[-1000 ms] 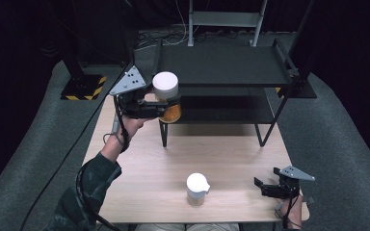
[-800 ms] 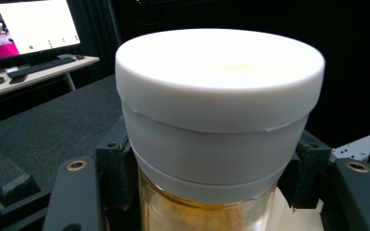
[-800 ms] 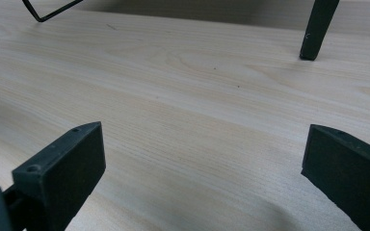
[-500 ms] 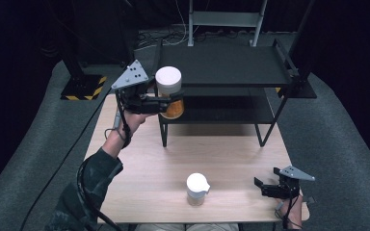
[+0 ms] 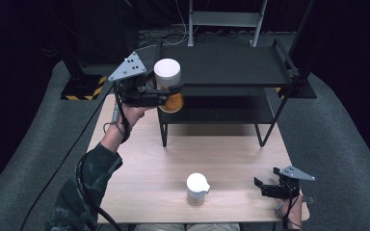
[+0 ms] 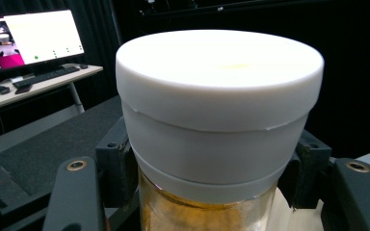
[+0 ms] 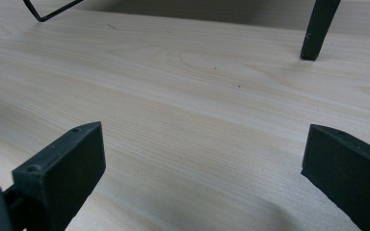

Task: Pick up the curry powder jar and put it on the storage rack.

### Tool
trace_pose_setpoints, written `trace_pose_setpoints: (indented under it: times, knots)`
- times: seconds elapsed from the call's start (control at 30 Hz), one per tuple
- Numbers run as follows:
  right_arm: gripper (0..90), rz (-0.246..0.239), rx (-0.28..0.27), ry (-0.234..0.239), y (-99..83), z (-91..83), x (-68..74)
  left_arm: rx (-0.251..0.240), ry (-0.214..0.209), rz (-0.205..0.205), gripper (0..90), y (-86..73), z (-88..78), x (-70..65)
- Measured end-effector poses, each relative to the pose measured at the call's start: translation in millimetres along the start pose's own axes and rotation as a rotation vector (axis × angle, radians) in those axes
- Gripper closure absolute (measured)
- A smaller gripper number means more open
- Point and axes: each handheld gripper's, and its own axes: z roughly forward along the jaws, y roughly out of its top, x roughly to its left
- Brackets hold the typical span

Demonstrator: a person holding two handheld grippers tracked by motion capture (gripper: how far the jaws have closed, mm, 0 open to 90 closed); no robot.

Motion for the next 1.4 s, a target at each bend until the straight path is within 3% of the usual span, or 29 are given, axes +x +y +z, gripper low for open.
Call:
trace_pose_setpoints:
  times: [0.87,1.4]
  knots:
    - [0.4,0.000,0.001,0.002,0.1,0.0,-0.3,-0.024,0.049,0.019,34.9,32.7,8.2,8.1]
    - [0.4,-0.004,-0.003,0.003,-0.7,-0.3,-0.3,0.002,0.102,0.032,34.8,45.1,25.3,13.2]
